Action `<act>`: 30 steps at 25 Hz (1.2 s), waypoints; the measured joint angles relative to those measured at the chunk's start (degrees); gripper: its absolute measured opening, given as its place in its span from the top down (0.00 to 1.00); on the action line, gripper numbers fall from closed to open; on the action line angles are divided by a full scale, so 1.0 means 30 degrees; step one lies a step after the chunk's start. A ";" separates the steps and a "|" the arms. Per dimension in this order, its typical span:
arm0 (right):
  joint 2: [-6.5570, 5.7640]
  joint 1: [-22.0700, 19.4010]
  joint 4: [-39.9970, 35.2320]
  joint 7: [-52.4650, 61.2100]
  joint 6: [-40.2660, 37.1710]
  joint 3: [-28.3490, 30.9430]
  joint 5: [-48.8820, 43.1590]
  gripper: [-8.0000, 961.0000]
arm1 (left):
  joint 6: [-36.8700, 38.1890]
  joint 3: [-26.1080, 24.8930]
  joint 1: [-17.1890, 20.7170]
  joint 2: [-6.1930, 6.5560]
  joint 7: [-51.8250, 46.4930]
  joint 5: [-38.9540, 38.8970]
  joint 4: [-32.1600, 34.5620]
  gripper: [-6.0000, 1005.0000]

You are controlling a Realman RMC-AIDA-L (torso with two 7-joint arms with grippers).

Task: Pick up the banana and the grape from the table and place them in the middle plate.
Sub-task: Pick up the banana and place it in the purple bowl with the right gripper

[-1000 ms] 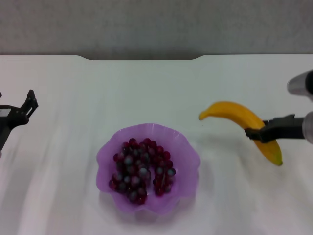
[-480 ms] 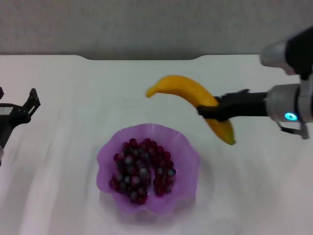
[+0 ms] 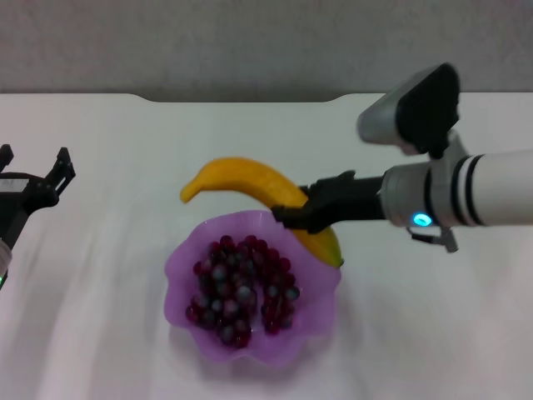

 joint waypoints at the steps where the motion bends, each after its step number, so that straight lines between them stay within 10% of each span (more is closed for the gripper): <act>1: 0.0005 0.0094 -0.0261 -0.0006 -0.0240 -0.0363 0.0150 0.47 | 0.0001 0.0001 -0.0029 0.0000 -0.0001 0.0000 0.0004 0.12; 24: 0.0084 0.1122 -0.2272 0.0086 -0.5057 -0.5610 0.1709 0.46 | 0.0001 0.0015 -0.0114 0.0000 -0.0321 -0.0001 -0.0114 0.12; 30: 0.0046 0.1127 -0.2091 -0.0027 -0.5437 -0.5855 0.2074 0.18 | 0.0000 0.0015 -0.0052 0.0000 -0.0323 -0.0001 -0.0141 0.12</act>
